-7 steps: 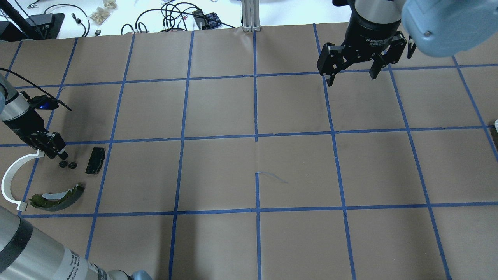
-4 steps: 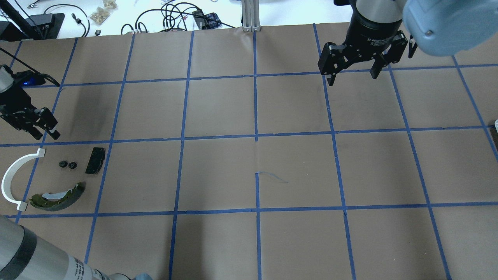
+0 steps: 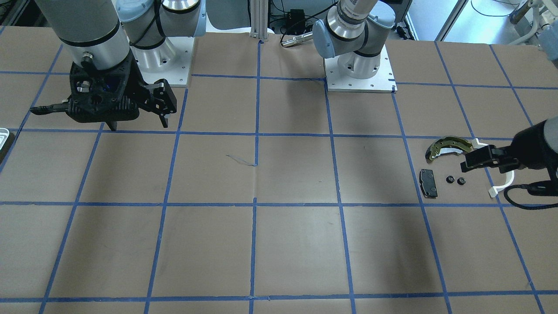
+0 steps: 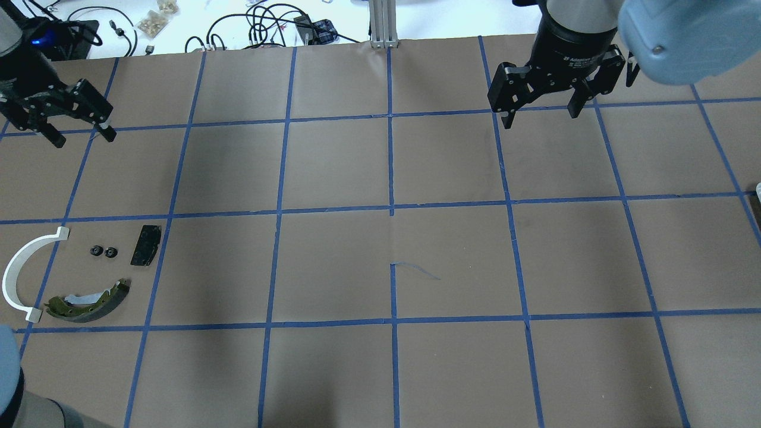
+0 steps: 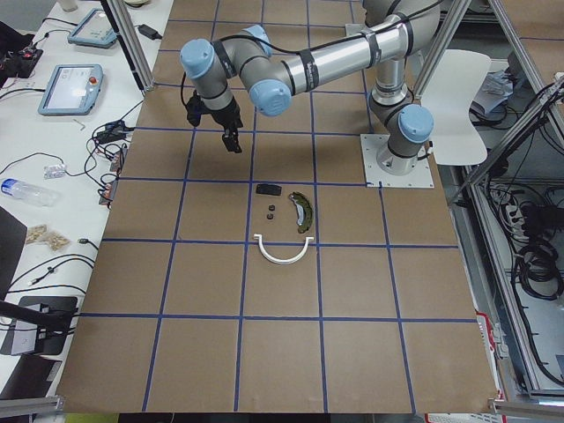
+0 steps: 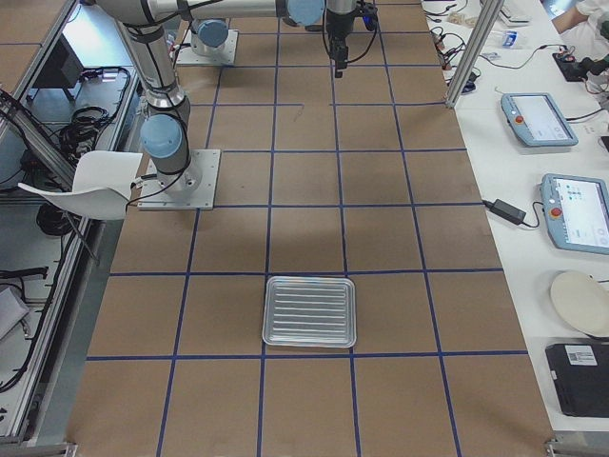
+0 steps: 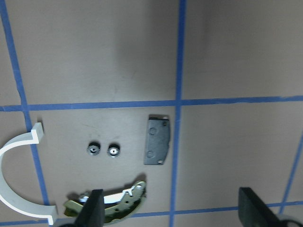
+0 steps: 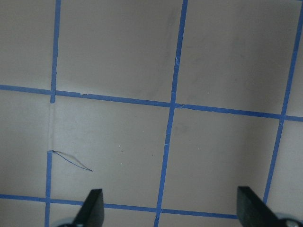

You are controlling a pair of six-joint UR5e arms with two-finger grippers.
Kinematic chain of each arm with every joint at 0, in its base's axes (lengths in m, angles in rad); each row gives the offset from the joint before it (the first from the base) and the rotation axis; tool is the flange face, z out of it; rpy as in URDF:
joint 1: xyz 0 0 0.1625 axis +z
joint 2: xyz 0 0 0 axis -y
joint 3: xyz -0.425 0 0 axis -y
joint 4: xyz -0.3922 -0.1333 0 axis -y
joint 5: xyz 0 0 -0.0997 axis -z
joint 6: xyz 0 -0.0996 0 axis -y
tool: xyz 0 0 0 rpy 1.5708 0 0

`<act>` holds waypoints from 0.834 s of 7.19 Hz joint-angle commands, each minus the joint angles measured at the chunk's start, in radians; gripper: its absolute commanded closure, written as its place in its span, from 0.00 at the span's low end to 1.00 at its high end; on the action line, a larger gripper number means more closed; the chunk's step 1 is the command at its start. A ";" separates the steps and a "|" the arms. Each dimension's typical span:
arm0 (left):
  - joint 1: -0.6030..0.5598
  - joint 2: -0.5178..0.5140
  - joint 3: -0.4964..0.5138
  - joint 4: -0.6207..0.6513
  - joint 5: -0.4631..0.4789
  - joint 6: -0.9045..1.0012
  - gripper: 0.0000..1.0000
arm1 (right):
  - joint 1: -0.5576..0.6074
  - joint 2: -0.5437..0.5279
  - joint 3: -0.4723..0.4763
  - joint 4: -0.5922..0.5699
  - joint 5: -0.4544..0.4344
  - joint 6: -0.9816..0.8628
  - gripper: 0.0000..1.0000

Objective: Place bearing gear from tray to pile

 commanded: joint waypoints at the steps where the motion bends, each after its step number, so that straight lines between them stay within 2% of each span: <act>1: -0.150 0.044 -0.018 -0.006 -0.013 -0.045 0.00 | -0.001 0.001 0.002 -0.013 0.001 -0.009 0.00; 4: -0.275 0.122 -0.091 -0.008 -0.013 -0.222 0.00 | -0.001 -0.001 0.000 -0.013 0.003 -0.009 0.00; 6: -0.329 0.193 -0.164 0.005 -0.013 -0.256 0.00 | -0.002 -0.002 -0.001 -0.006 0.003 -0.013 0.00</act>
